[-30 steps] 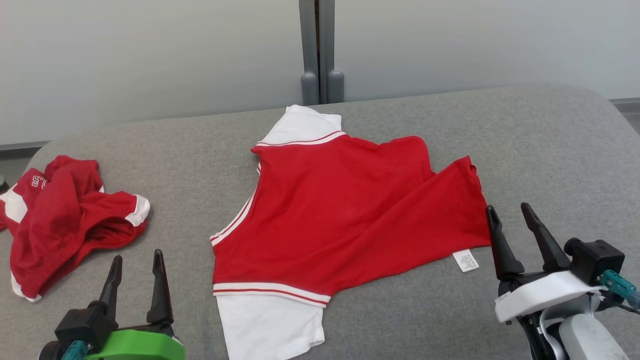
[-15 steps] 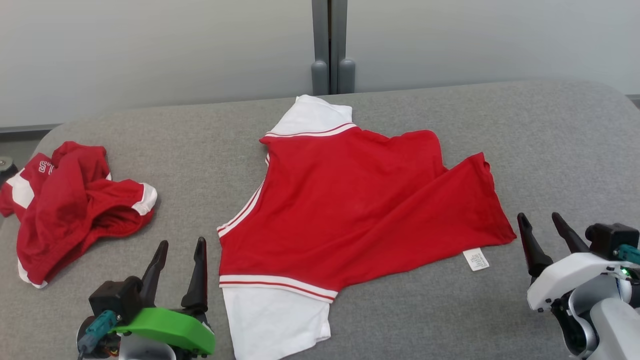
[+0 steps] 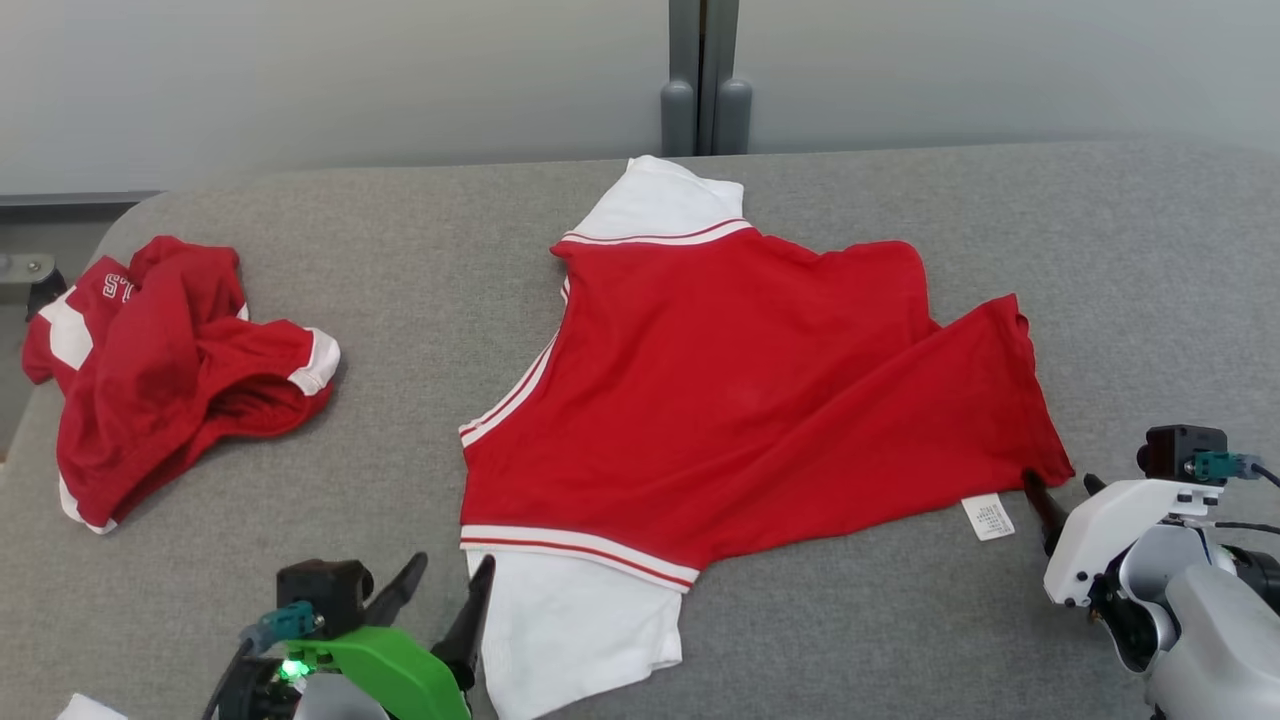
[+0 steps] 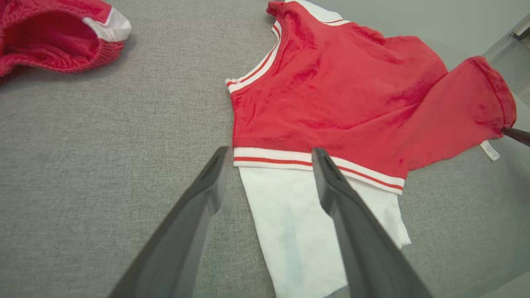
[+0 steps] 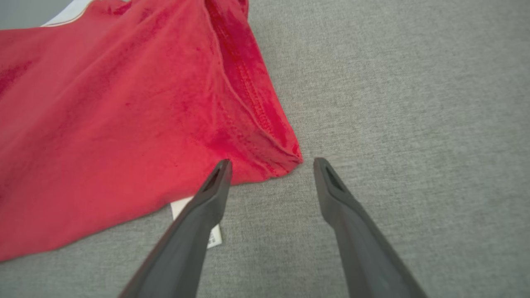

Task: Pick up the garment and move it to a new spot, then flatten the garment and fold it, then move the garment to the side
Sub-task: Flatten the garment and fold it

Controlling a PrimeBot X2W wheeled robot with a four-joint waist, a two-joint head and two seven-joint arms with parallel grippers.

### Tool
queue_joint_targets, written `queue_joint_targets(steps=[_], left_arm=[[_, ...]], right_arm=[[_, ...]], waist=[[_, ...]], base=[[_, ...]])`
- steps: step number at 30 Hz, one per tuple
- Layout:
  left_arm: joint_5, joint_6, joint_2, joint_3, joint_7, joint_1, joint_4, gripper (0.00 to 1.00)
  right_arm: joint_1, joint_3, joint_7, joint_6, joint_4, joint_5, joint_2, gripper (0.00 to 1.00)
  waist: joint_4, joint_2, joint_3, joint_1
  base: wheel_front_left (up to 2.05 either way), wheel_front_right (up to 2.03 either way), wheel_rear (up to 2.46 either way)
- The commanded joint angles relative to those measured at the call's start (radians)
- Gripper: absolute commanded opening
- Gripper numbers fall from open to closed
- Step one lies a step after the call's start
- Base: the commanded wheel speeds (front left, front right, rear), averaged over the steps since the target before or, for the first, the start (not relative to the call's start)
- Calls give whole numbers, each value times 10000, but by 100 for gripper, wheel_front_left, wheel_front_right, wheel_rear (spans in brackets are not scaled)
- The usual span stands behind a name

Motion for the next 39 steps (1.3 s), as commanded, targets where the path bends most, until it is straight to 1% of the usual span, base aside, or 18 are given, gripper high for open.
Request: queue_joint_targets(steps=[1, 7, 11, 13, 17, 23, 24, 25, 26, 27, 28, 35, 39], left_arm=[[-182, -30, 70, -133, 251, 129, -40, 100], [-649, -30, 343, -787, 1640, 221, 27, 100], [-806, -17, 461, -1123, 2506, 163, 278, 100], [-800, 56, 497, -1240, 2849, 73, 487, 100], [-820, 71, 440, -1392, 3238, -53, 897, 100], [-988, 26, 339, -1700, 3386, -223, 1312, 100], [-1026, 17, 318, -1758, 3376, -266, 1335, 98], [-1064, 7, 303, -1820, 3378, -298, 1345, 82], [-1113, -5, 299, -1884, 3323, -339, 1332, 45], [-1152, -12, 311, -1927, 3281, -353, 1321, 16], [-1179, -18, 335, -1976, 3266, -357, 1322, 0], [-1339, -14, 578, -1838, 2536, -340, 906, 0], [-1470, 22, 695, -1570, 2118, -191, 488, 0]], right_arm=[[-220, 61, -42, -14, 200, 119, -61, 100], [-783, 334, -21, -14, 947, 525, -107, 100], [-1100, 641, 215, -14, 1342, 748, -139, 100], [-1219, 763, 336, -12, 1528, 863, -155, 100], [-1344, 948, 558, -14, 1936, 1119, -173, 100], [-1435, 1229, 788, -15, 2360, 1488, -118, 100], [-1457, 1255, 803, -17, 2429, 1568, -126, 96], [-1468, 1286, 826, -17, 2481, 1609, -136, 58], [-1475, 1340, 824, -17, 2550, 1690, -138, 31], [-1465, 1375, 812, -17, 2569, 1724, -130, 0], [-1444, 1421, 785, -15, 2586, 1777, -100, 0], [-1290, 1615, -191, -12, 1975, 2214, -317, 0], [-1007, 1746, -493, -12, 1106, 2821, -371, 0]], waist=[[86, -1, 92, 0], [205, -1, 303, 0], [229, -1, 435, 0], [246, -1, 482, 0], [279, -1, 557, 0], [352, -1, 689, 0], [371, -1, 702, 0], [390, -1, 709, 0], [418, -1, 705, 0], [433, -1, 694, 0], [449, -1, 671, 0], [443, -1, 304, 0], [369, -1, 44, 0]], base=[[0, 0, 0], [0, 0, 0], [0, 0, 0], [0, 0, 0], [0, 0, 0], [0, 0, 0], [0, 0, 0], [0, 0, 0], [0, 0, 0], [0, 0, 0], [0, 0, 0], [0, 0, 0], [0, 0, 0]])
